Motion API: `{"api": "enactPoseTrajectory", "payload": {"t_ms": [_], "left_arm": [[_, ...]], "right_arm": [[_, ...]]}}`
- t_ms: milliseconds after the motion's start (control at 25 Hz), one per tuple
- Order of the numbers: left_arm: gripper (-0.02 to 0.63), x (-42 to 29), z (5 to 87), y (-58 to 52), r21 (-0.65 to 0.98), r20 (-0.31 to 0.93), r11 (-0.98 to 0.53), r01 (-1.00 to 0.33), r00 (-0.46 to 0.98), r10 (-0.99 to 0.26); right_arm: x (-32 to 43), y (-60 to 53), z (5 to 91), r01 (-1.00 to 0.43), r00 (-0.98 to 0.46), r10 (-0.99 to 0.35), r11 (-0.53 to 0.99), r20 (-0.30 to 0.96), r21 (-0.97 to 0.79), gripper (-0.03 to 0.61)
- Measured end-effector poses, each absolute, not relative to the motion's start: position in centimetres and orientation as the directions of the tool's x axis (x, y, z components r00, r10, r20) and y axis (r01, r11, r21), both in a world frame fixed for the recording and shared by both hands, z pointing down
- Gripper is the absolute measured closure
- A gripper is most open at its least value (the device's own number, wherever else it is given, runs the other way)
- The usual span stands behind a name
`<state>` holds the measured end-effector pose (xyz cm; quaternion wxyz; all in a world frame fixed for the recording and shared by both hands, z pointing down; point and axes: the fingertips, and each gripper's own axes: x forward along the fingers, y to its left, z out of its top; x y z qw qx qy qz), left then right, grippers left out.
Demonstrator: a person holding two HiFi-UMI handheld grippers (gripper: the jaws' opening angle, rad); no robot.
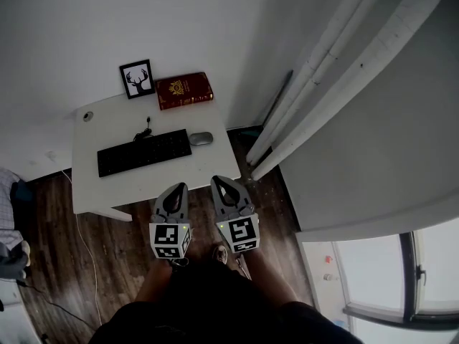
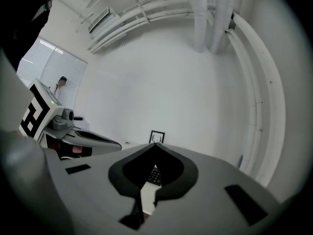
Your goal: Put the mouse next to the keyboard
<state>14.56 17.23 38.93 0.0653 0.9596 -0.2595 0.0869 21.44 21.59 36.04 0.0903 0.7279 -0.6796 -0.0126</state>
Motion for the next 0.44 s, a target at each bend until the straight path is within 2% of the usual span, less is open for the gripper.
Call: {"api": "enactPoseTrajectory", "payload": {"t_ms": [440], "left_arm": [[0.614,15.07,39.22,18.28,0.079,0.214,-0.857,-0.510,0.848,-0.485]], "right_arm": [[22.15,22.26,36.01,-0.987,0.070,-0.992,-0.054,0.102,0.152,0.558]]}}
